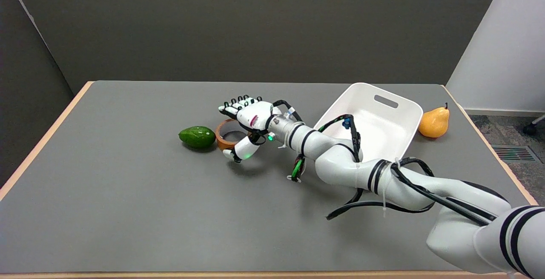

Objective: Pick up yellow tape.

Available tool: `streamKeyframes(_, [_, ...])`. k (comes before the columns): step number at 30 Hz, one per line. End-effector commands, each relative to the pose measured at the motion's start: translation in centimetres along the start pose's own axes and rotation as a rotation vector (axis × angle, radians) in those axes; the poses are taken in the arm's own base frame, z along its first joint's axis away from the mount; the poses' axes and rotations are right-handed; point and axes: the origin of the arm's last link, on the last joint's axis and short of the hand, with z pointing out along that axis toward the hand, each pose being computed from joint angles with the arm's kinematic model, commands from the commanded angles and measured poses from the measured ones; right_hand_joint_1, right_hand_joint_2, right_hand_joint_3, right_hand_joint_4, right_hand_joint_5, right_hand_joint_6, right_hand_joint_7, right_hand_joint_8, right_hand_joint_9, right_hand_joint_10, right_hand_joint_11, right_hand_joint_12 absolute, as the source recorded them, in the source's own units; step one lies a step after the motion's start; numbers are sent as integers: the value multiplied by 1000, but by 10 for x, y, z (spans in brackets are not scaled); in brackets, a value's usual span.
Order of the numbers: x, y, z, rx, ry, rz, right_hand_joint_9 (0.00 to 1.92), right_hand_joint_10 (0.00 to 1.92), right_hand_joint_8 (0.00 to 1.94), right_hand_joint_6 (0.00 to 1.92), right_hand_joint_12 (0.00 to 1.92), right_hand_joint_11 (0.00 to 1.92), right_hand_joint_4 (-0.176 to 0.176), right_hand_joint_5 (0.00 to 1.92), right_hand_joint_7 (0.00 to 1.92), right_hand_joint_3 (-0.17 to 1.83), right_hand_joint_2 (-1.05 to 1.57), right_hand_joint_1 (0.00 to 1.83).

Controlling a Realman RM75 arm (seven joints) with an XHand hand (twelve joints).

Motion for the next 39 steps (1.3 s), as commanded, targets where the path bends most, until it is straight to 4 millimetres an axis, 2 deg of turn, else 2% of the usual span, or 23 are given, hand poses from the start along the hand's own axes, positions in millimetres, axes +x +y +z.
streamKeyframes(1, [-5,-1,1,-4,18,-3,80,547,292,266,921,-1,-23,57,132,954,550,516])
streamKeyframes(4, [-2,-1,0,-3,33,-5,238,645,309,353,1075,71,-39,138,266,946,625,650])
streamKeyframes(6, [0,-2,0,-2,48,-8,271,682,350,391,1151,137,-38,178,313,948,642,691])
streamKeyframes(10, [2,-3,-1,5,69,-41,450,925,571,579,1408,347,-9,303,488,932,691,839])
streamKeyframes(12, [3,-4,-2,7,83,-43,558,1102,822,871,1541,489,45,393,610,904,739,915])
streamKeyframes(14, [5,-3,-2,8,98,-29,613,1182,959,1022,1588,542,83,432,670,897,752,946])
streamKeyframes(15, [6,-3,-2,8,105,-21,638,1216,1058,1149,1612,561,50,451,713,784,825,991])
streamKeyframes(17, [8,-2,-3,8,117,-15,690,1293,1363,1582,1683,608,-168,503,846,230,1173,1182])
streamKeyframes(19, [11,-2,-4,9,126,-16,764,1262,1352,1550,1650,626,-176,515,865,143,1205,1193])
streamKeyframes(24, [21,-2,-7,17,167,-17,802,1259,1373,1556,1676,713,-176,506,861,121,1222,1186])
streamKeyframes(30, [47,2,-14,20,261,-16,809,1274,1355,1550,1720,728,-176,524,871,161,1194,1191])
streamKeyframes(36, [89,15,-33,-16,414,-86,812,1279,1341,1535,1737,738,-176,545,883,204,1164,1196])
streamKeyframes(37, [103,20,-41,-43,467,-140,813,1280,1340,1534,1738,739,-176,546,884,207,1162,1196])
streamKeyframes(39, [117,33,-52,-99,514,-204,816,1285,1337,1531,1738,741,-176,550,887,214,1157,1197])
